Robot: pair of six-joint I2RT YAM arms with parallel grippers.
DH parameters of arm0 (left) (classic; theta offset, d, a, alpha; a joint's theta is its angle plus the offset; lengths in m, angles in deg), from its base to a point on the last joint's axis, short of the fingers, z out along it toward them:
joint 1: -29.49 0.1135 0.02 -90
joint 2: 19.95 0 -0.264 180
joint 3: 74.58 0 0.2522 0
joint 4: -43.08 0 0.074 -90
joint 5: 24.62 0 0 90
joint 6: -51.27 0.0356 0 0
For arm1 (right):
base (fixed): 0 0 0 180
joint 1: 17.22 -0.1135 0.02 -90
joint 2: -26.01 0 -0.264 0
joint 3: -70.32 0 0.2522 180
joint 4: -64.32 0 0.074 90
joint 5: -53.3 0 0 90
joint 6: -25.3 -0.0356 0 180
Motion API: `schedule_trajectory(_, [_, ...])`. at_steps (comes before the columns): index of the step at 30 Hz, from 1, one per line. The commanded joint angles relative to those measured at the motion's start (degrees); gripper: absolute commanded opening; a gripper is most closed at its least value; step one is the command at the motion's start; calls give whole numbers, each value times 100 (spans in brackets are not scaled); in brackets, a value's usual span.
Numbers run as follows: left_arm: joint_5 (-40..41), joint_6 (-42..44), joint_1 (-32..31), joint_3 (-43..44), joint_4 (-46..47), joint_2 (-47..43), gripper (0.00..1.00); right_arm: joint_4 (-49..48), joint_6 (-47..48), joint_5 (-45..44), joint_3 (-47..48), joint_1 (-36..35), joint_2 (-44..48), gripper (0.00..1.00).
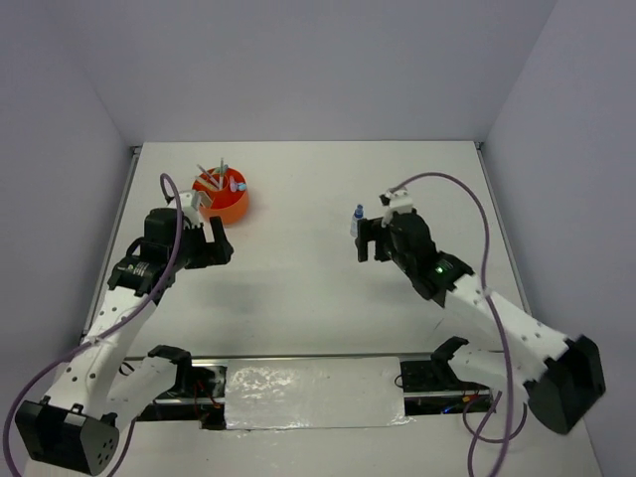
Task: Sort the stationery into containers
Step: Pick up the stationery from the center of the board.
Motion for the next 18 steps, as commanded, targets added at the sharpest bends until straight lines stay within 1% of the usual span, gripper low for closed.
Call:
schedule_trajectory(1, [651,30,74,169,71,-8,99,-498,751,-233,787,88,-1223,94])
schedule_trajectory(3, [714,-41,4,99,87,-226,99,-542,945,-328,1227,149,-1700,83])
schedule_trajectory(4, [784,-50,-40,73,96,-341,99,-594,954,-321,1358,254,-2120,79])
schedule_trajectory(5, [863,-94,-101,81,70,-446,99,-638,937,-312,1603,299,-2307,76])
schedule_trajectory(7, [1048,-103,-110,12,122,-815,99,-796,902,-347,1790,474,-2798,75])
schedule_trajectory(9, [979,-77,-119,-50,210,-1080,99,-858,858,-182,2062,649,-3212,72])
schedule_trajectory(13, [1013,-59,-137,-15,184,-1133,99,-867,849,5,2466,730,-3802,62])
schedule_trajectory(18, [873,-15,-137,11,175,-975,99,-955,796,294,2564,783,-4250,56])
